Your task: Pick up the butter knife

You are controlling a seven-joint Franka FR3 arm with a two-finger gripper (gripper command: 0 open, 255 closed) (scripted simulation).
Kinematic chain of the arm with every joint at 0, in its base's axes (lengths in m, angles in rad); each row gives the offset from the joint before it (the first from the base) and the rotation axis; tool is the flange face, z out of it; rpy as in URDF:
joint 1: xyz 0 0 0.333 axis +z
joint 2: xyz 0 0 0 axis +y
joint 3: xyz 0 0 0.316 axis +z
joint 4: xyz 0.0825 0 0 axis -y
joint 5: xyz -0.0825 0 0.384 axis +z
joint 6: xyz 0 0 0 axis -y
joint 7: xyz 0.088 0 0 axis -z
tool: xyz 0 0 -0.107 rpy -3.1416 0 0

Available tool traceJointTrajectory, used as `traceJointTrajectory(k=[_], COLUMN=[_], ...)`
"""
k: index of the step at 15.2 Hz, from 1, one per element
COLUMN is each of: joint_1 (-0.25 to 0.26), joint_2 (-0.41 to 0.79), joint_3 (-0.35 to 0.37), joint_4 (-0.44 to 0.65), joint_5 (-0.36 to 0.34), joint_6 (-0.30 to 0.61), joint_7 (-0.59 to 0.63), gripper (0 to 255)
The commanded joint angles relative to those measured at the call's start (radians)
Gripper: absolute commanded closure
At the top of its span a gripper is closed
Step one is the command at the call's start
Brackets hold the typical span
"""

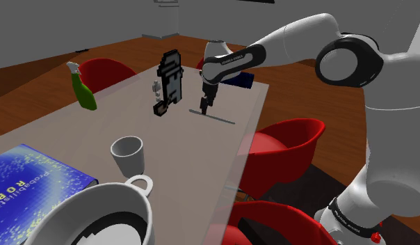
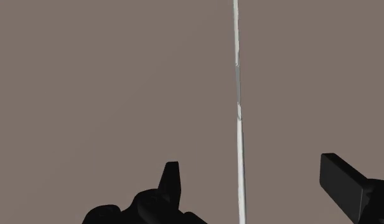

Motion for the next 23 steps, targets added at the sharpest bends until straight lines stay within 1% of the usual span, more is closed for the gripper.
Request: traceJointTrajectory(k=[1,2,4,5,14,23], joint_1=[0.001,0.001,0.001,0.001,0.001,0.0], joint_2=[0.012,0.022,0.022,0.023,0.022,-0.028], joint_3=[0.0,0.0,0.0,0.0,0.0,0.0], joint_4=[-0.009,-0.016,-0.016,-0.014,-0.016,0.031], joint_5=[0.0,-0.001,-0.001,-0.001,-0.001,0.0], joint_6=[0.022,0.038,0.038,0.037,0.038,-0.058], joint_7=[0.0,0.0,0.0,0.001,0.0,0.001], gripper=[0,0,0,255,255,255])
